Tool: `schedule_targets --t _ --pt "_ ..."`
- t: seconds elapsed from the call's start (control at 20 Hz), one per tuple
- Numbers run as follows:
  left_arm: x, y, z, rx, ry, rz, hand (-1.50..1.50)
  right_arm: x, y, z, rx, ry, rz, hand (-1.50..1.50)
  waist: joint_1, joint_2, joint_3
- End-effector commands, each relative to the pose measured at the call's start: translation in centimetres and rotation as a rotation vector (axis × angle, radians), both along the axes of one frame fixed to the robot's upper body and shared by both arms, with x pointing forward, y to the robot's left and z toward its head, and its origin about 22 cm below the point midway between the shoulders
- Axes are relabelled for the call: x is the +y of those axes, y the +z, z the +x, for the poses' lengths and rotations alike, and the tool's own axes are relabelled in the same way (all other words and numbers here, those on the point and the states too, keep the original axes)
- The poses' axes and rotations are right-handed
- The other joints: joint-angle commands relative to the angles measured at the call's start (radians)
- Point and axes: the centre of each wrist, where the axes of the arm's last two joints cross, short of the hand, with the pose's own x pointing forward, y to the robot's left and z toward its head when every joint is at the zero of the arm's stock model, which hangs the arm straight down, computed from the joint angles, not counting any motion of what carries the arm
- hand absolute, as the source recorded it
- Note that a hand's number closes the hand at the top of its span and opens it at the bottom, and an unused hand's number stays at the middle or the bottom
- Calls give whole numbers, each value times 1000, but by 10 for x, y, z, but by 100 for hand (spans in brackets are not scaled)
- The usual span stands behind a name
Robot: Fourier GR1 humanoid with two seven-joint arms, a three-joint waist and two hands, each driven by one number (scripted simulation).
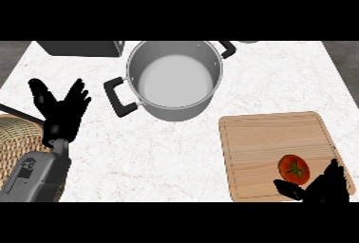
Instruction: Pick the tomato from the cutting board and place it in the pot
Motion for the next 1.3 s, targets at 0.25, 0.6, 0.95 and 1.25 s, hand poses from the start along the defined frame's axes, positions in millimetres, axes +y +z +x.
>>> schedule_targets --t 0.25,0.6,0.95,1.25 --pt "51 -19 -27 104 -24 357 0 -1 4 14 28 -61 52 -150 14 -4 30" --pt "52 -20 -31 102 -16 361 0 -12 -10 10 22 -59 65 150 13 -6 32" --pt "45 -20 -27 100 -37 364 0 -14 -11 14 22 -10 -94 150 13 -5 30" --pt "47 -27 -30 100 -28 368 0 -15 4 19 6 -8 -201 150 8 -7 28"
